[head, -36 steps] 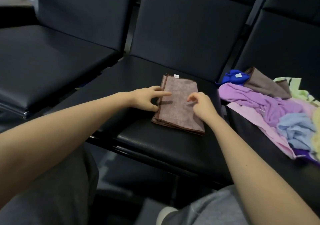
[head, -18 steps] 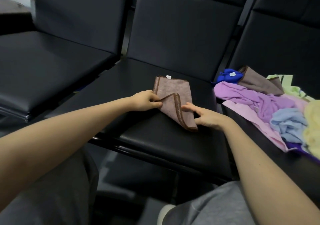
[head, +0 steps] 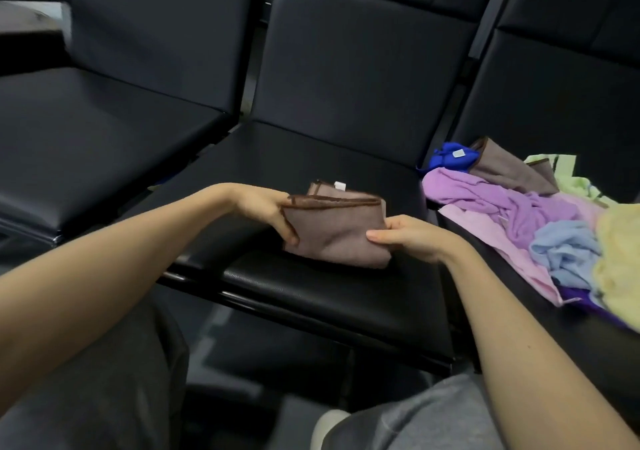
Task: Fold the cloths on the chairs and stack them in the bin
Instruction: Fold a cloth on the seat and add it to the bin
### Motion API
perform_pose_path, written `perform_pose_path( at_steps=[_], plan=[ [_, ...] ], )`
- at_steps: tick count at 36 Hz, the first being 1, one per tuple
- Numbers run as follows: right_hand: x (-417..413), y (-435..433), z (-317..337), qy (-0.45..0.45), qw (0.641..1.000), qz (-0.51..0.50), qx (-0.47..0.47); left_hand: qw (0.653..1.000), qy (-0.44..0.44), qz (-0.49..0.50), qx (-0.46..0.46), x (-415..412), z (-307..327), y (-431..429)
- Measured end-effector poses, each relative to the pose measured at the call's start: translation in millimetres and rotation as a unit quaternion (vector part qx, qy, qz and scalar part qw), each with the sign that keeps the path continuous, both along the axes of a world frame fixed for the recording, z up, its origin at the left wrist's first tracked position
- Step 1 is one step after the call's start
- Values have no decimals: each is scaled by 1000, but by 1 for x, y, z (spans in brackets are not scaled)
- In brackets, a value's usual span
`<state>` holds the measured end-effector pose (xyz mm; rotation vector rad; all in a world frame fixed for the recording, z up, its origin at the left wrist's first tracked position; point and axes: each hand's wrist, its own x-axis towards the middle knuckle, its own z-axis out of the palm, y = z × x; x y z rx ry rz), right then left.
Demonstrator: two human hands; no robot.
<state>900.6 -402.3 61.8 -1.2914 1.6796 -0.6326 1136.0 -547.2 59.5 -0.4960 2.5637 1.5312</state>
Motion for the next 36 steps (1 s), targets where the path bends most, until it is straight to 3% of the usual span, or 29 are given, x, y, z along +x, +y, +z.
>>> perform_pose_path(
  at_steps=[3,6,8,10,13,17,23,26,29,32,36],
  plan=[
    [6,-6,6,-35,999,-35,-10,996,46,55,50,-2,2,-7],
    [6,-21,0,-7,981,-174,-81,970,100,204,87,-17,-9,-12],
    [6,-30,-9,5,958,-267,-103,939,118,313,80,-32,-18,-15],
    [6,-37,-21,42,946,-302,-113,915,112,387,15,-45,-26,-14],
    [10,-42,-30,91,937,-316,-121,898,76,414,-129,-59,-35,-6],
    [10,-48,-32,109,931,-319,-142,869,32,425,-252,-72,-42,7],
    [12,-54,-36,202,906,-350,-129,827,40,439,-349,-78,-48,18],
    [13,-57,-36,257,907,-326,-65,822,11,443,-358,-83,-47,19],
    [11,-60,-31,210,921,-327,-26,802,-49,448,-393,-90,-49,20],
    [10,-58,-28,83,934,-344,-41,785,-93,428,-437,-91,-52,19],
    [5,-48,-23,-50,929,-360,-65,819,-87,408,-395,-94,-49,18]
  ],
)
